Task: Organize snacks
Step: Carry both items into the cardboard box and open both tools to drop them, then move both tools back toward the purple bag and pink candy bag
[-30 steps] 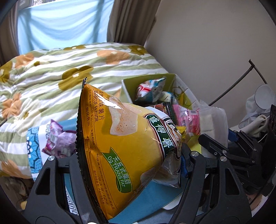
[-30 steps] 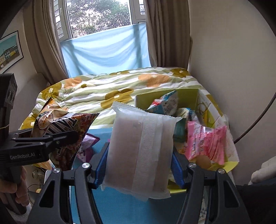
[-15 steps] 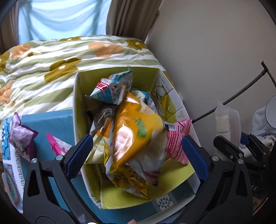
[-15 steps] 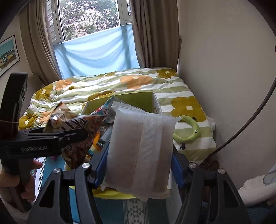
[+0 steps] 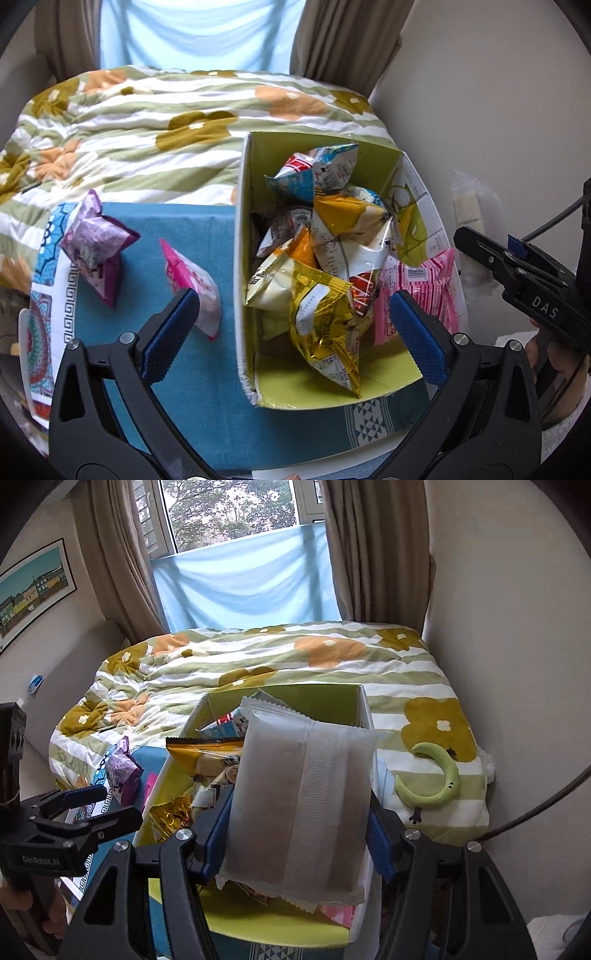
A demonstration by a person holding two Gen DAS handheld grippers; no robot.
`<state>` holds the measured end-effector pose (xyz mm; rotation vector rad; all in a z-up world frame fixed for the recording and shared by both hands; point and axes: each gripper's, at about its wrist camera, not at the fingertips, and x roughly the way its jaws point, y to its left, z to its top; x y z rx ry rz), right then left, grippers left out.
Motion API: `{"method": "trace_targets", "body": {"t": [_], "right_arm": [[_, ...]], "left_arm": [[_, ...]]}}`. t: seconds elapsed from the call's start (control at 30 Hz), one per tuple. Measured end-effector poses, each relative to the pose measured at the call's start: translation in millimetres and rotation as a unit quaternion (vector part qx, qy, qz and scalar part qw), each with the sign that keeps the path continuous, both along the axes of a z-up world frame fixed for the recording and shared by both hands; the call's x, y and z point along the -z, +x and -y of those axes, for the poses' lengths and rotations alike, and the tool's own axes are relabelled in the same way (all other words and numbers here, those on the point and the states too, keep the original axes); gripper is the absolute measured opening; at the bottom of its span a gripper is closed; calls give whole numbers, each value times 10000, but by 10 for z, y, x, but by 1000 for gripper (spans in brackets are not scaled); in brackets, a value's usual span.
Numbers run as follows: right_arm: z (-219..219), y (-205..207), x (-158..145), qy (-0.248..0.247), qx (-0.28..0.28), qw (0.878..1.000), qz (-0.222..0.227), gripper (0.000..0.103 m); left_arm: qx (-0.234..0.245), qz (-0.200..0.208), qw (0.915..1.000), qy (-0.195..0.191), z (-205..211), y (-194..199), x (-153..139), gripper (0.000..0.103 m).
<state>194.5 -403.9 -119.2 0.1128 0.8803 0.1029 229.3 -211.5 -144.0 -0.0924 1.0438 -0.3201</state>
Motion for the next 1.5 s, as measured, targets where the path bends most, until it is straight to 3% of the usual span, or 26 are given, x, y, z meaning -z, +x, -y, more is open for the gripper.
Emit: {"method": "trace_targets", "body": {"t": [0.13,0.17,0.2,0.23,0.27,0.57,1.03,1.27,1.5], "right_arm": [[-11,162,186,137,-5,9994,-319,61],[-15,159,224,186,0,9993,-339,66],[-22,135,258,234,3,9992,-333,71],[-15,112,286,271,13,9991,-320,89],[-20,69,315,290,24,9991,-299,99],[-94,-234,364,143,74,9998,-118,100],[-554,-507,-121,108,-256,9988,415,100],[-1115,-449,-276,251,-328,9972,621,100],[-1749,-314,-259,250,-96,9982,538,100]], "left_arm": [[-166,-41,9998,109,-130,-54,35,102],[-198,-63,9997,127,-160,-67,55,102],[-229,-85,9996,141,-192,-84,83,102],[-259,-110,9995,153,-220,-102,113,102],[-282,-141,9994,159,-251,-120,143,102],[-381,-230,9989,155,-467,-376,256,102],[-842,302,9957,234,-1231,-720,-147,102],[-802,427,9953,345,-1820,-569,-281,102],[-368,367,9975,476,-2330,-196,-258,102]]}}
